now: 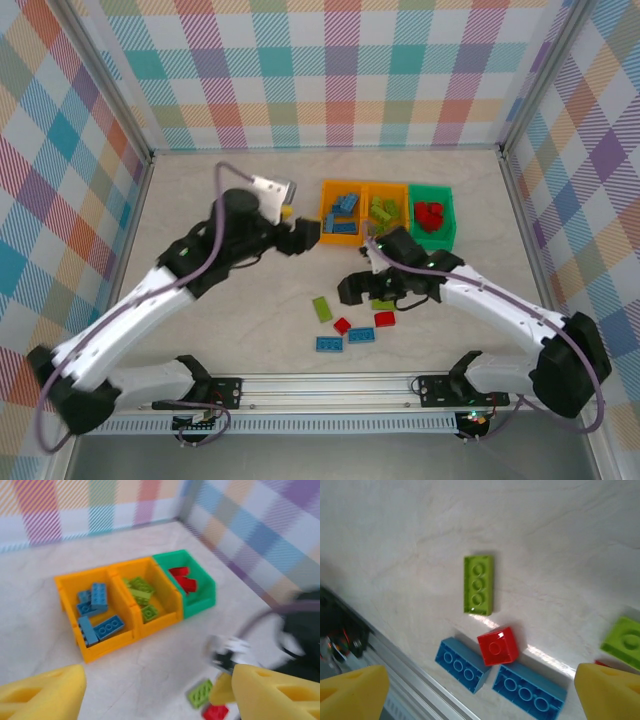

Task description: Sort the legos into containers by color

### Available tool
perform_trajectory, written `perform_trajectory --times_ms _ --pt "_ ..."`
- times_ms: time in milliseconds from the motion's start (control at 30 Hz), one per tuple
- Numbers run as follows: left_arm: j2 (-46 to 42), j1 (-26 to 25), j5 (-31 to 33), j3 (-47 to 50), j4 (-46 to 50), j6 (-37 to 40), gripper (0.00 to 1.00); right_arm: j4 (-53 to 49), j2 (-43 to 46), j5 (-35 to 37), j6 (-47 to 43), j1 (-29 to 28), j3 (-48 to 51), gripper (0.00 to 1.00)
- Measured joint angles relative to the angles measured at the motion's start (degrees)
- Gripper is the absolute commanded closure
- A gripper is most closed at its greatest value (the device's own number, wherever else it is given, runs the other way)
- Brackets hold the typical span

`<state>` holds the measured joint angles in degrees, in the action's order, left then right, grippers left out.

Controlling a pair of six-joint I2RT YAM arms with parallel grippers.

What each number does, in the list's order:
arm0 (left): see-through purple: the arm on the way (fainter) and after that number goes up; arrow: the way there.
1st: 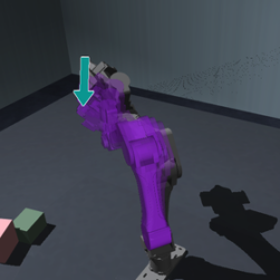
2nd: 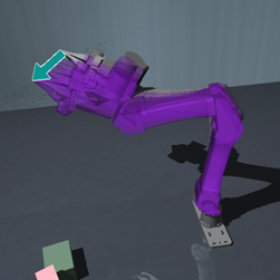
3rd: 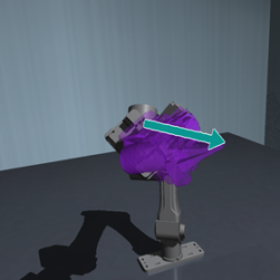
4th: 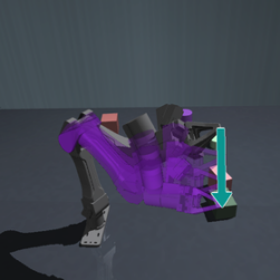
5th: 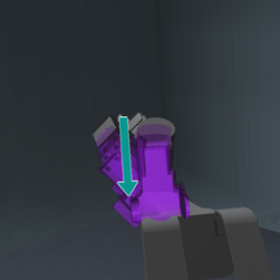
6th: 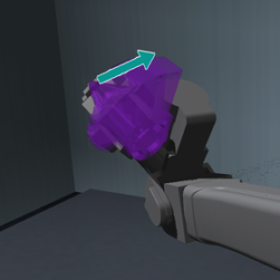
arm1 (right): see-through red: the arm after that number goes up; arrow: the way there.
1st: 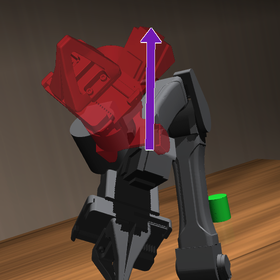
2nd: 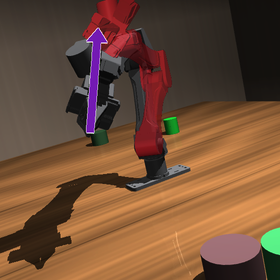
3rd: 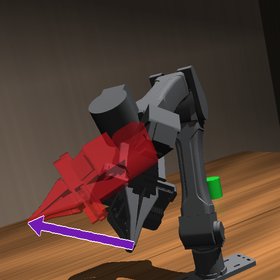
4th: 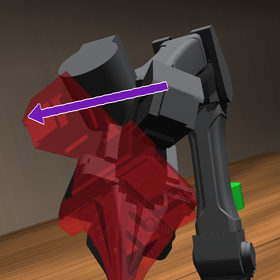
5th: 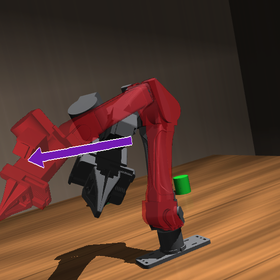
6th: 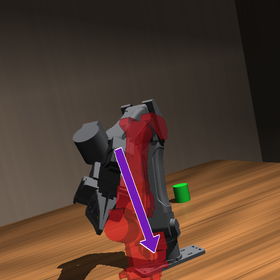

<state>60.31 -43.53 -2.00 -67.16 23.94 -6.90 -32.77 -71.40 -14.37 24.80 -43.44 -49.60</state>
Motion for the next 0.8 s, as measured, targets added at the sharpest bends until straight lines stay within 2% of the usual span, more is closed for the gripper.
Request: perform_trajectory --times_ms 100,200,300,433,633,700,800 --pt "-11.13 -1.44 -3.58 4.50 4.22 8.09 0.00 0.04 -3.91 2.27 -3.72 -7.56 -1.27 0.08" --pt "-20.37 -1.44 -7.82 9.88 10.36 17.90 0.00 -0.04 -7.76 5.33 -7.87 -15.54 -3.13 0.08" --pt "-28.20 -1.53 -10.67 16.11 16.00 25.40 0.00 -0.02 -11.39 8.35 -11.61 -21.09 -4.79 0.08" --pt "-34.34 -1.62 -11.85 21.62 21.68 30.21 0.00 0.00 -15.41 10.80 -15.15 -23.69 -5.75 0.08" --pt "-37.86 -1.62 -12.28 25.90 23.85 32.81 0.00 -0.02 -20.76 13.79 -19.30 -26.56 -6.60 0.17" --pt "-38.66 -1.62 -12.41 27.45 23.82 33.18 0.00 -0.07 -22.53 14.88 -20.13 -27.15 -6.78 0.23" --pt "-39.54 -1.62 -12.48 28.83 23.67 33.38 0.00 -0.02 -24.68 16.24 -21.20 -27.65 -7.04 0.39"
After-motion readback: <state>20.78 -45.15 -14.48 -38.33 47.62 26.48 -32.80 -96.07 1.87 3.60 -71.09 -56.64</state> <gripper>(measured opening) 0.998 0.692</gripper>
